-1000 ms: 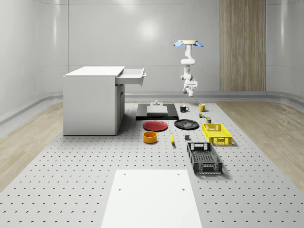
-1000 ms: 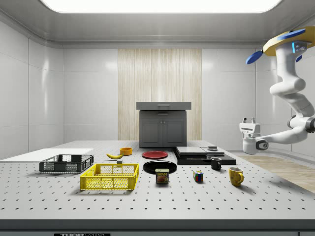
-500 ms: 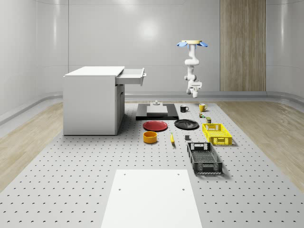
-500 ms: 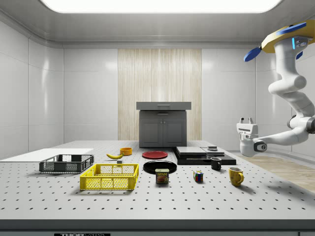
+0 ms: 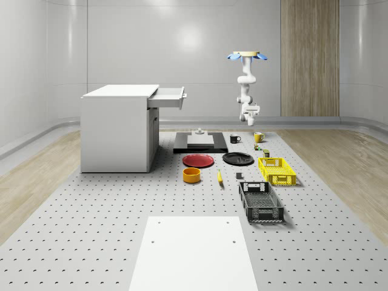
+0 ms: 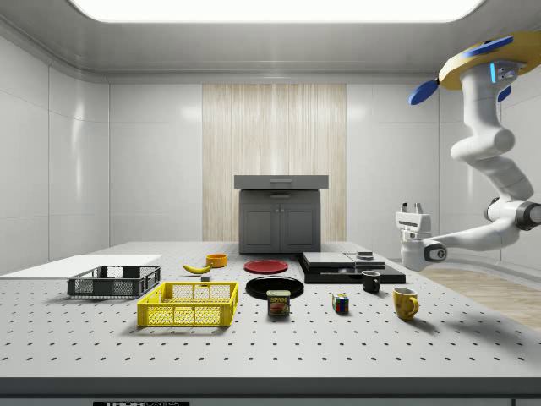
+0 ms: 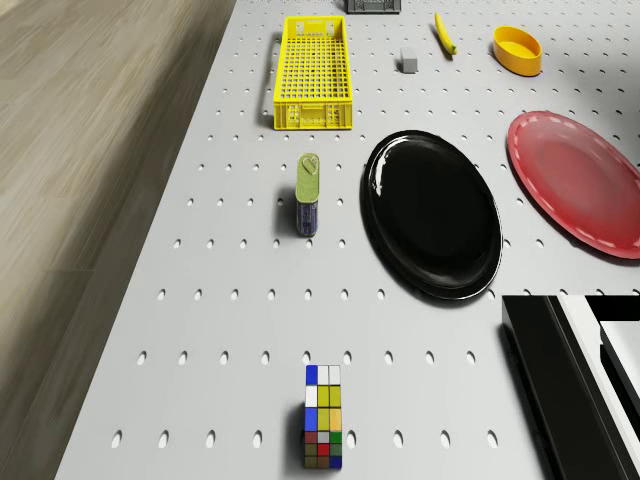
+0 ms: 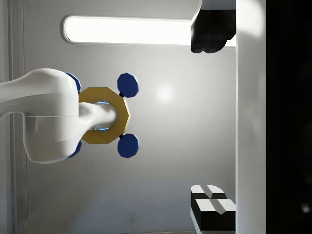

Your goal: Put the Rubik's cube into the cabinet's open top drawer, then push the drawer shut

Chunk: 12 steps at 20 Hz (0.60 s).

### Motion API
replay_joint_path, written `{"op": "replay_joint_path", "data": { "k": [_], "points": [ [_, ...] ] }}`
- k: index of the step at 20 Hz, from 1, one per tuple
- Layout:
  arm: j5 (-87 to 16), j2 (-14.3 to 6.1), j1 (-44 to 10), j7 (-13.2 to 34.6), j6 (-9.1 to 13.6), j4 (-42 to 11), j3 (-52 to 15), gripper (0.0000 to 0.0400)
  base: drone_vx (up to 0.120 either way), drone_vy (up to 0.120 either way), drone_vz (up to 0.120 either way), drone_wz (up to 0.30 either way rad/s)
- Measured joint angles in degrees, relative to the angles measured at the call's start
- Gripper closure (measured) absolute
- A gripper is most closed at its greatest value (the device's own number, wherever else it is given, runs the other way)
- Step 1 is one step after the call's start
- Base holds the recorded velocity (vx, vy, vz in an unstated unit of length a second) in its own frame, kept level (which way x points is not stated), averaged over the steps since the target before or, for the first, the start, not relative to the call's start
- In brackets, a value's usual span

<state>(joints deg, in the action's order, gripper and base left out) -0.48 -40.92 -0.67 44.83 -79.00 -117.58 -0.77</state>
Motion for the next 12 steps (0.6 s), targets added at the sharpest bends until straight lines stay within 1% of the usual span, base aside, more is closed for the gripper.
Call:
{"op": "replay_joint_path", "data": {
  "k": [7,12],
  "points": [
    [-1.54,-0.22,-0.35,0.2,-0.31,-0.24,-1.11,0.0,0.12,0.0,0.0,0.0],
    [-4.49,-0.41,-0.99,0.58,-0.56,-0.53,-3.21,0.0,0.12,0.0,0.0,0.0]
  ]
}}
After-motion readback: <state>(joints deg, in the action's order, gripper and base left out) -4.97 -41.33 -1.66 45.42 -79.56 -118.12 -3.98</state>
